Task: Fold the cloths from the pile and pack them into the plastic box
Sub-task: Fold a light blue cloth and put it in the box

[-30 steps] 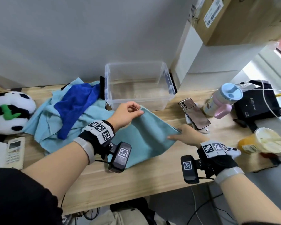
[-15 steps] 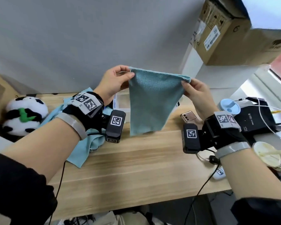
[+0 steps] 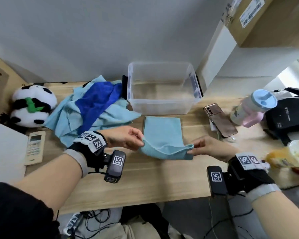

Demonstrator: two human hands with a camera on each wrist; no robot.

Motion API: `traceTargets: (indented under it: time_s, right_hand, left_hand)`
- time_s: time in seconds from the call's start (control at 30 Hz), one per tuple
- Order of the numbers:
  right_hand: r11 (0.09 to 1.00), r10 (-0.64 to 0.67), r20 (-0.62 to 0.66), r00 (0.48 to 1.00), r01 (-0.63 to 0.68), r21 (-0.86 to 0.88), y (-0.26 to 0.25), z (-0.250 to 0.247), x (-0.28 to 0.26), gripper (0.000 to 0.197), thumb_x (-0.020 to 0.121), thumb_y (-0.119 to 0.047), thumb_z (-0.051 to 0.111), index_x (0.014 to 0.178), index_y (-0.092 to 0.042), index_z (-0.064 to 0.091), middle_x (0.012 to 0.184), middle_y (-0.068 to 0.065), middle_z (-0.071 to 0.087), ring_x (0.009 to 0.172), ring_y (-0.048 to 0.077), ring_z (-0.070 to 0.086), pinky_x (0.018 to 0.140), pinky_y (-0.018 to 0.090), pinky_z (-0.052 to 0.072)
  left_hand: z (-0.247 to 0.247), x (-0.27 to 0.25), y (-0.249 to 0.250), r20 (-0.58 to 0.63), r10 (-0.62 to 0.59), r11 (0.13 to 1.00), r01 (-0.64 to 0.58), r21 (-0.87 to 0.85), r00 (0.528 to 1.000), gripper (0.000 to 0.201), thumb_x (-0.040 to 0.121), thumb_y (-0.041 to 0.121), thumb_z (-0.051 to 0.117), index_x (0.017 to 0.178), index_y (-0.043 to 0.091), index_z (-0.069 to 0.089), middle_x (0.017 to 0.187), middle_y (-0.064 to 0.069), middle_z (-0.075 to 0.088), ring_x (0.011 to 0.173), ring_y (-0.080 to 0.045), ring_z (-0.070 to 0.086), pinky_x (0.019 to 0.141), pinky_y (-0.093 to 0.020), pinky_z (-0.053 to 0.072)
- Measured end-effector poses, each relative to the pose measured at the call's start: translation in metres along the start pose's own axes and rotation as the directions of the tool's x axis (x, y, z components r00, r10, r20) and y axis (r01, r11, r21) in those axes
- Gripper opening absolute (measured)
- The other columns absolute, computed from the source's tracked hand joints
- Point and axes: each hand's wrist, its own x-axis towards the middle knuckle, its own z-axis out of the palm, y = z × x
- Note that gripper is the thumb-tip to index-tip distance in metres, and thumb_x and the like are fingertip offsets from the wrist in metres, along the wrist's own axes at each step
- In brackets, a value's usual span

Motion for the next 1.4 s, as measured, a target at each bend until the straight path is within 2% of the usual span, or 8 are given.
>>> traceTargets:
  time_s: [0.13,0.27,0.43,0.53,0.67,0.83,1.17,1.4]
  right_hand:
    - [0.983,0.176,0.121,0.977,-0.168,-0.078,0.041,0.023,0.010,0.027,0.079,-0.001,0.070,0.070,-0.025,0.077,0.068,-0.010,0.069,0.066,-0.001,0.057,0.065,0.013,0.043]
    - [0.944,0.308,0.248,0.919,-0.264,-0.197,0.066,0.036,0.014,0.012,0.071,-0.017,0.078,0.082,-0.023,0.077,0.083,0.006,0.068,0.083,0.016,0.052,0.080,0.028,0.036]
    - [0.846,0.502,0.338,0.796,-0.369,-0.385,0.077,0.043,0.017,0.023,0.079,-0.026,0.074,0.100,-0.018,0.074,0.095,-0.008,0.073,0.088,-0.004,0.057,0.088,0.015,0.037]
    - [0.824,0.547,0.364,0.754,-0.406,-0.395,0.075,0.040,0.018,0.017,0.086,-0.034,0.064,0.095,-0.022,0.072,0.091,-0.015,0.073,0.082,-0.010,0.058,0.081,0.008,0.039]
    - [0.889,0.453,0.001,0.891,-0.452,-0.075,0.074,0.026,0.033,0.014,0.091,-0.025,0.058,0.090,-0.016,0.068,0.082,-0.007,0.070,0.071,0.002,0.065,0.067,0.014,0.047]
    - [0.898,0.439,-0.497,0.748,-0.366,0.242,0.074,0.001,0.069,0.012,0.089,-0.010,0.058,0.079,-0.011,0.063,0.076,0.006,0.062,0.061,0.011,0.055,0.058,0.021,0.045]
    - [0.873,0.486,-0.633,0.602,-0.302,0.383,0.063,-0.031,0.134,0.024,0.087,-0.011,0.063,0.064,-0.012,0.060,0.065,0.005,0.062,0.042,0.009,0.055,0.042,0.020,0.043]
    - [0.871,0.491,-0.546,0.679,-0.393,0.295,0.065,-0.036,0.146,0.024,0.081,-0.022,0.071,0.062,-0.017,0.057,0.054,0.000,0.045,0.046,0.011,0.036,0.038,0.018,0.030]
  left_hand:
    - [0.008,0.017,-0.057,0.087,-0.187,0.982,0.184,0.039,0.979,0.026,0.082,-0.011,0.060,0.076,0.015,0.057,0.064,0.008,0.063,0.062,-0.001,0.061,0.063,-0.013,0.053]
    - [0.016,0.023,-0.091,0.160,-0.292,0.954,0.276,0.115,0.943,0.023,0.080,-0.010,0.062,0.079,0.013,0.064,0.064,0.007,0.066,0.058,0.001,0.059,0.054,-0.009,0.046]
    - [0.018,0.024,-0.106,0.335,-0.428,0.900,0.363,0.241,0.839,0.027,0.083,-0.008,0.059,0.094,0.015,0.067,0.084,0.007,0.073,0.081,-0.002,0.067,0.074,-0.013,0.050]
    - [0.013,0.028,-0.098,0.185,-0.389,0.919,0.365,0.151,0.903,0.030,0.086,-0.012,0.049,0.097,0.011,0.065,0.083,0.006,0.074,0.076,-0.002,0.068,0.066,-0.013,0.052]
    - [-0.001,0.045,-0.082,-0.192,-0.262,0.965,0.253,-0.068,0.946,0.020,0.088,-0.003,0.055,0.098,0.012,0.065,0.086,0.001,0.071,0.066,-0.004,0.066,0.059,-0.015,0.050]
    - [-0.015,0.074,-0.057,-0.463,-0.178,0.971,0.078,-0.227,0.869,0.010,0.087,0.005,0.060,0.092,0.012,0.066,0.062,0.008,0.071,0.050,0.001,0.063,0.049,-0.011,0.046]
    - [-0.017,0.128,-0.031,-0.631,-0.199,0.970,0.062,-0.234,0.750,0.018,0.088,0.002,0.056,0.074,0.013,0.060,0.069,-0.003,0.059,0.033,0.002,0.053,0.034,-0.011,0.030]
    - [-0.014,0.138,-0.032,-0.685,-0.124,0.987,0.162,-0.008,0.718,0.015,0.081,0.021,0.070,0.088,0.007,0.071,0.082,-0.008,0.067,0.061,-0.017,0.057,0.059,-0.023,0.041]
